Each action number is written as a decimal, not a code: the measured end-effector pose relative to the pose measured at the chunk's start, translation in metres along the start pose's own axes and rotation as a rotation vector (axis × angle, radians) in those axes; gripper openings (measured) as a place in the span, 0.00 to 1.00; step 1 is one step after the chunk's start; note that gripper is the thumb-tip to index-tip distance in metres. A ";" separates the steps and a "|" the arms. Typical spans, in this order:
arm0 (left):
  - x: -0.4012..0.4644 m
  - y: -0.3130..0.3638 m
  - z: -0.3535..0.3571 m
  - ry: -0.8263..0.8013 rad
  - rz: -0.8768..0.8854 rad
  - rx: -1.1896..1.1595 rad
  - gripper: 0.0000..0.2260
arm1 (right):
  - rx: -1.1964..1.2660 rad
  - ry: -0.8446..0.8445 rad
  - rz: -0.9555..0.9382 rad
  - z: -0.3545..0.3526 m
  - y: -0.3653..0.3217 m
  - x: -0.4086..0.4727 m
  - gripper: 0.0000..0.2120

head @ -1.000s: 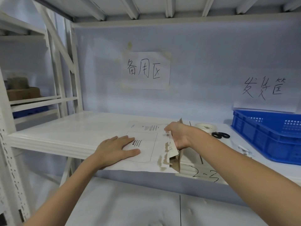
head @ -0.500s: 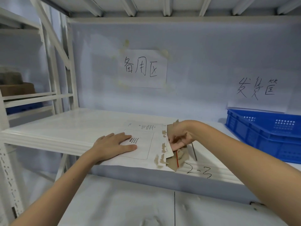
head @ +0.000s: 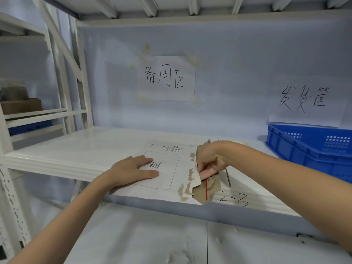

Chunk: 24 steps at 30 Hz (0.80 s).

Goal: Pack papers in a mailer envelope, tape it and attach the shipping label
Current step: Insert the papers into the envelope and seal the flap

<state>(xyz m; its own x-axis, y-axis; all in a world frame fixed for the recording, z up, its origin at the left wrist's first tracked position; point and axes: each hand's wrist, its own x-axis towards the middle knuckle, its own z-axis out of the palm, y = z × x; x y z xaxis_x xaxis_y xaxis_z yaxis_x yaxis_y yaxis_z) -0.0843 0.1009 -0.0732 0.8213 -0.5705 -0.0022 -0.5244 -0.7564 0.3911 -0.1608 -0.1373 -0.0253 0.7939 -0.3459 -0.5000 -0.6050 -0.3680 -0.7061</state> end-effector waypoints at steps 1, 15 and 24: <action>-0.002 0.002 0.000 0.005 0.002 -0.006 0.32 | 0.003 0.002 0.008 -0.001 0.001 0.000 0.18; -0.017 0.023 -0.001 -0.014 -0.015 0.184 0.32 | -0.273 0.174 0.063 -0.004 0.005 -0.011 0.04; -0.026 0.012 0.018 0.151 0.342 -0.023 0.12 | -0.540 0.428 -0.201 -0.029 0.020 0.010 0.20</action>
<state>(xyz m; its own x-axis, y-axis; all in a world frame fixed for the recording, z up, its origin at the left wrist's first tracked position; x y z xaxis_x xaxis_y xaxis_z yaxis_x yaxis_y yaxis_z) -0.1155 0.1010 -0.0848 0.6243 -0.7339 0.2676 -0.7705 -0.5220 0.3659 -0.1671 -0.1730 -0.0298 0.8669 -0.4938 -0.0680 -0.4827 -0.7977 -0.3614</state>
